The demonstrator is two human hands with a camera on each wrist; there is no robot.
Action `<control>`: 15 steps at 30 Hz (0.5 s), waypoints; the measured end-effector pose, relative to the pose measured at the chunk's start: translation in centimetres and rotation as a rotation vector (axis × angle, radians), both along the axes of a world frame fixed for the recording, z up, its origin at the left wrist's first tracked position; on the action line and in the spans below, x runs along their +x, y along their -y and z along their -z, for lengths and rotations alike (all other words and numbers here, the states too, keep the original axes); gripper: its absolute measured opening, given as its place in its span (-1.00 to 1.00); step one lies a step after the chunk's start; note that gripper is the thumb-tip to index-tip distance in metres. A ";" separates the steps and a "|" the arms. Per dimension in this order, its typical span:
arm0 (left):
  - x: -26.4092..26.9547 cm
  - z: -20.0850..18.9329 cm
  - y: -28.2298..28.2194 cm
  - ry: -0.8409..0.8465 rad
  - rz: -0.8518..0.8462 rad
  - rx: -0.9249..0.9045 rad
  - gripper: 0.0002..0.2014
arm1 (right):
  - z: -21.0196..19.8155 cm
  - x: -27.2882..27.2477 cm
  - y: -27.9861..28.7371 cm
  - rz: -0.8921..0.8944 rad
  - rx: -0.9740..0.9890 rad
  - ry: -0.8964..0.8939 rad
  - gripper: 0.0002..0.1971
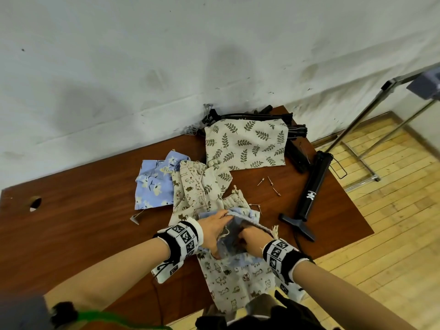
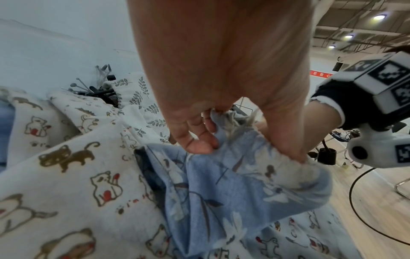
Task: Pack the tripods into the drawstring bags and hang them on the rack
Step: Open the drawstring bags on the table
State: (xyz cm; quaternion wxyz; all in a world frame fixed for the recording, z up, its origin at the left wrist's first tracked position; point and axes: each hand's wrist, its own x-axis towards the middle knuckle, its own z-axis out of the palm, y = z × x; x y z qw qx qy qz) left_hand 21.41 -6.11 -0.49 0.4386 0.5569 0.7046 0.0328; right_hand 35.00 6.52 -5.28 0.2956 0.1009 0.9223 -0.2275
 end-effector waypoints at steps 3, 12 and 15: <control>-0.2 0.3 0.2 -0.013 0.005 -0.015 0.16 | -1.6 -0.1 -0.6 -0.030 -0.036 0.020 -0.77; -0.1 -1.6 -0.2 -0.104 0.067 -0.069 0.17 | -9.3 3.5 -7.7 -0.460 0.363 0.029 -0.54; 0.6 -2.2 -0.8 -0.091 0.094 -0.041 0.03 | -9.8 4.0 -8.3 -0.409 0.384 -0.002 -0.63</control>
